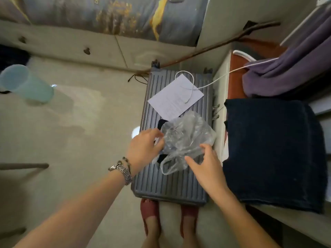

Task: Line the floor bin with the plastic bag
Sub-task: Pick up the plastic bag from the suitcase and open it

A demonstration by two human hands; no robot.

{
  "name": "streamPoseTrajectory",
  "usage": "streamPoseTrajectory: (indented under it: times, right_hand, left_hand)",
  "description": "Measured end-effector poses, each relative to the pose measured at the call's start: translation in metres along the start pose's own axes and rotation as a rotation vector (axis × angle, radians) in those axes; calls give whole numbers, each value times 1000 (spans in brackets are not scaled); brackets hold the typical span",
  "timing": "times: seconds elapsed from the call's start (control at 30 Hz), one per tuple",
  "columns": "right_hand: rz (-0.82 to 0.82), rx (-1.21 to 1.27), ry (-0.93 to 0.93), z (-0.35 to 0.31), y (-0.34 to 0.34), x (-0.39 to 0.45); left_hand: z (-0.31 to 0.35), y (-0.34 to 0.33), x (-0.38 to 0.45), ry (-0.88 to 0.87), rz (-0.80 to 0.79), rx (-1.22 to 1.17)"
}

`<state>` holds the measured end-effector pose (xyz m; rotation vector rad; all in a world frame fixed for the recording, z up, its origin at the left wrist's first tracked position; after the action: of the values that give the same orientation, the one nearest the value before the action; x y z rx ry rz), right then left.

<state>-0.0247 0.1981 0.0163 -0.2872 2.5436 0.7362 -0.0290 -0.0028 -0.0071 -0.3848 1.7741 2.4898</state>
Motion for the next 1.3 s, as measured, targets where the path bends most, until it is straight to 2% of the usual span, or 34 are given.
streamPoseTrajectory:
  times: [0.3,0.5,0.63,0.87,1.03,1.3]
  right_hand:
    - [246,314,-303,71,-48,72]
    - [281,396,-427,111,-68,109]
    - [260,444,-346,126,-80,119]
    - [325,388,-251,116,-74,118]
    - [314,392,-132,75,-56,102]
    - [142,428,79,-26,1,54]
  left_hand:
    - [-20,-73,83,-22,-58,-125]
    - [-19,-111,117,-48,-204,-220]
    - [-19,-127,116,-69,-324,-232]
    - [-25,-125,103,-4,-307,-279]
    - [-22,-92,81,79,-195,-414]
    - [-3,10,25,239,55,-647]
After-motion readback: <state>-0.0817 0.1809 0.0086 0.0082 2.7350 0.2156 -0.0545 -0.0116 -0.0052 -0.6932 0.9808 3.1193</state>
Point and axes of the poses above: each hand's wrist, its own x-axis towards the middle knuckle, its own y-axis out of the back of the hand, z = x × y, the point moved 3 cm from there along x, towards the middle knuckle, and after that the axes turned 14 degrees about x, right-handed, at the moved point
